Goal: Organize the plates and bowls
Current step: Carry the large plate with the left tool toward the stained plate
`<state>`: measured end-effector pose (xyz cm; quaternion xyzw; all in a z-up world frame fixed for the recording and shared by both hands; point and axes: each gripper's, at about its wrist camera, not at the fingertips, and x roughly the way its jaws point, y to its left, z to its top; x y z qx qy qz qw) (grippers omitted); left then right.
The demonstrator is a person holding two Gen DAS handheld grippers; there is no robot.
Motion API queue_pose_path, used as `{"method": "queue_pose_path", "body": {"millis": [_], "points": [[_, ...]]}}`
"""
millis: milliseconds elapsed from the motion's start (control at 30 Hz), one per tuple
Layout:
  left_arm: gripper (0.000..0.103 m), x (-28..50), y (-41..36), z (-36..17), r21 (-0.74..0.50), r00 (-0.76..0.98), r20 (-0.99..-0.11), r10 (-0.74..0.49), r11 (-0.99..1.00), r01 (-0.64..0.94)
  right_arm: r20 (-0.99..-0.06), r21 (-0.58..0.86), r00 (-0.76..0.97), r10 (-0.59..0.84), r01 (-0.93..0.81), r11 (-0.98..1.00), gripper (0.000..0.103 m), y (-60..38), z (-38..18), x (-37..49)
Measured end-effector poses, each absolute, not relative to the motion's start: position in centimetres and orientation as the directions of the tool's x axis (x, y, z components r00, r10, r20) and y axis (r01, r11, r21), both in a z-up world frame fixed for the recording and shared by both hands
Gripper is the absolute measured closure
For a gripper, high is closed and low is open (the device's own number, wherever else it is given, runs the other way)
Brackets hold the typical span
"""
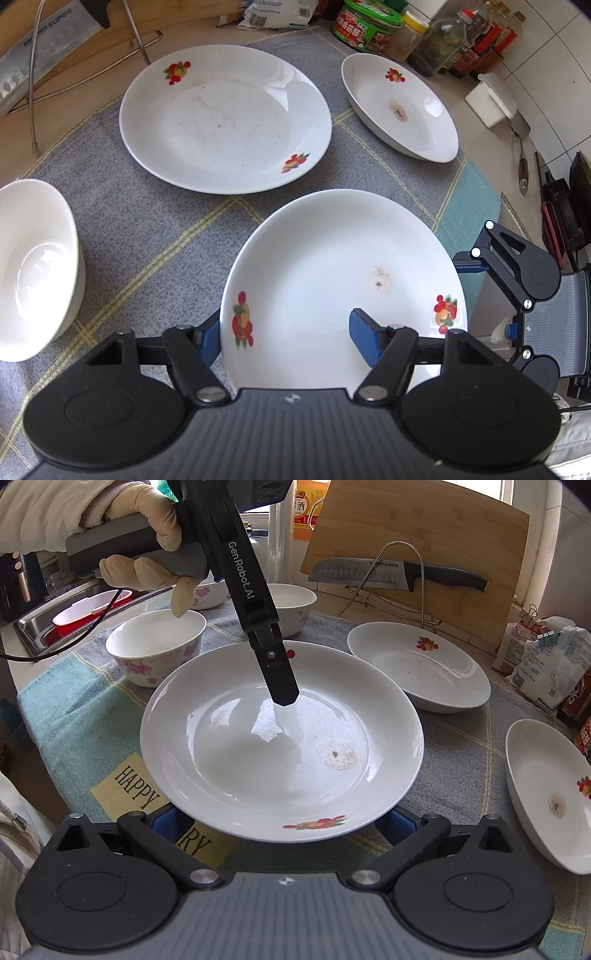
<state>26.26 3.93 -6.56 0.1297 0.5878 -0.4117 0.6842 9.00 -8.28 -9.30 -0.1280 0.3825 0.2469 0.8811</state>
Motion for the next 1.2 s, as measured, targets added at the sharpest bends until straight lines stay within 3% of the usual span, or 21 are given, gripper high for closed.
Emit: {"method": "queue_pose_path", "body": {"millis": [1200], "points": [[0.034, 27.2, -5.8, -4.0, -0.279, 0.019, -0.908, -0.418, 0.639, 0.717, -0.724, -0.068, 0.599, 0.341, -0.555, 0.829, 0.000, -17.5, -7.1, 10.3]]}}
